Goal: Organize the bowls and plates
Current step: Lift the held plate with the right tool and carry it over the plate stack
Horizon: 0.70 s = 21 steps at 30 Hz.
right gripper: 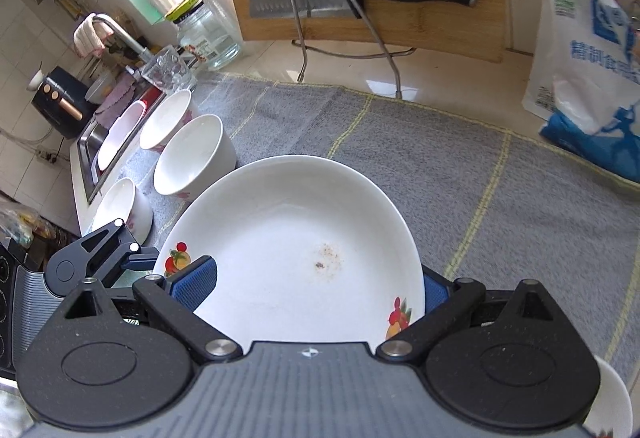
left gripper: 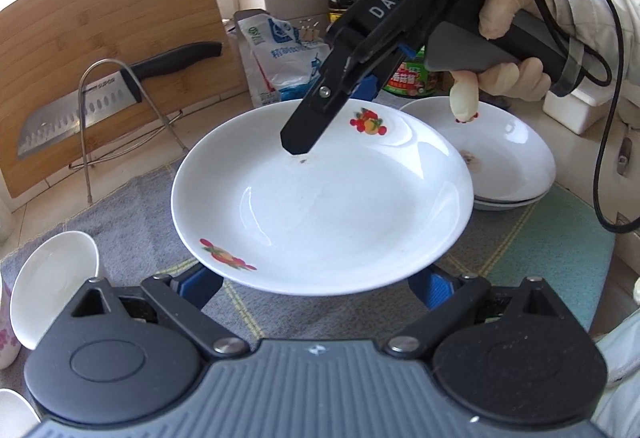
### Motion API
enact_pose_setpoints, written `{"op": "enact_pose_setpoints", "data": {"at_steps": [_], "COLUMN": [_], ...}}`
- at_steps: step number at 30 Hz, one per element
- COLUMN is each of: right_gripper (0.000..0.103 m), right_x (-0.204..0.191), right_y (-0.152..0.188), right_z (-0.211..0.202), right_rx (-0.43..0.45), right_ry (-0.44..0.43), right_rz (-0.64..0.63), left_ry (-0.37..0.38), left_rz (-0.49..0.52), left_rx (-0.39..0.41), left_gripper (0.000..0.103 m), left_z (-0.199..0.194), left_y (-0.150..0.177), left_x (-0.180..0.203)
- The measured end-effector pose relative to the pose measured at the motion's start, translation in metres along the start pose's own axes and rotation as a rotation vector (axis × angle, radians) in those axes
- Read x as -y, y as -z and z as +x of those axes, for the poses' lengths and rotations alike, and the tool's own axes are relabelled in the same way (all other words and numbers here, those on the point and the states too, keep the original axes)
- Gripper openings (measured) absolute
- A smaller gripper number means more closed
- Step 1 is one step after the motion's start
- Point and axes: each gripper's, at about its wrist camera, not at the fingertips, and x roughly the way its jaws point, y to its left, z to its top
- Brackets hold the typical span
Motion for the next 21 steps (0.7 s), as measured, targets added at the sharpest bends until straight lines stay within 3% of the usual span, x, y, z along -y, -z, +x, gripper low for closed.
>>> {"op": "enact_pose_setpoints", "data": {"at_steps": [21], "right_gripper": [0.102], "right_x": [0.030], "right_y": [0.085], "right_z": [-0.080], "right_rx": [0.152], "right_ry": [0.130], "right_rz": [0.198], "left_ry": [0.215], "left_rz": [0.189], "left_rx": [0.011], "left_gripper": [0.098], "left_z": [0.013], "left_y": [-0.033], "left_x": [0.055]}}
